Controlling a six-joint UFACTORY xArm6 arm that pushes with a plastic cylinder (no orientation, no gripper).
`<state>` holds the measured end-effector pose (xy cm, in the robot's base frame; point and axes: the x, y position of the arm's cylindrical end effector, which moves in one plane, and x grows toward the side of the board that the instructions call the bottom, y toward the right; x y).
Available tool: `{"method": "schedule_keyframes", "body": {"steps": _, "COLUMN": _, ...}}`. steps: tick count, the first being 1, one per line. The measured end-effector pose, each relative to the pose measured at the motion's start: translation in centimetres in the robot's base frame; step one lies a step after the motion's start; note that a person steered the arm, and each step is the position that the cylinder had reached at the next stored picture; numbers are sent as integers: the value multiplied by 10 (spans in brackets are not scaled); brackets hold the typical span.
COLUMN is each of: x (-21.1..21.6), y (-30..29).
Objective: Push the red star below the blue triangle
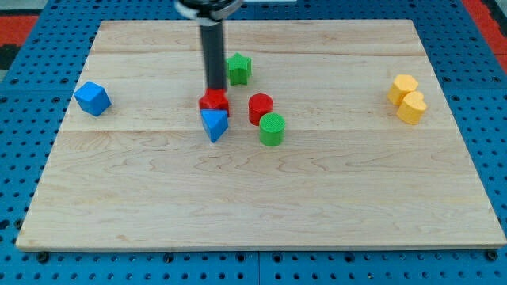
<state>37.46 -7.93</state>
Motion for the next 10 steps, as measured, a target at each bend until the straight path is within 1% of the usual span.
{"method": "schedule_keyframes", "body": {"steps": 1, "x": 6, "y": -4}}
{"method": "schedule_keyframes", "body": {"steps": 2, "x": -9, "y": 23}}
{"method": "schedule_keyframes", "body": {"steps": 3, "x": 1, "y": 42}}
{"method": "schedule_keyframes", "body": {"steps": 4, "x": 30, "y": 17}}
{"method": "schedule_keyframes", "body": {"steps": 5, "x": 51, "y": -42}}
{"method": "schedule_keyframes", "body": {"steps": 6, "x": 64, "y": -76}}
{"method": "schedule_keyframes", "body": {"steps": 7, "x": 46, "y": -68}}
{"method": "schedule_keyframes", "body": {"steps": 8, "x": 32, "y": -88}}
{"method": "schedule_keyframes", "body": {"steps": 9, "x": 82, "y": -114}}
{"method": "schedule_keyframes", "body": {"steps": 10, "x": 134, "y": -38}}
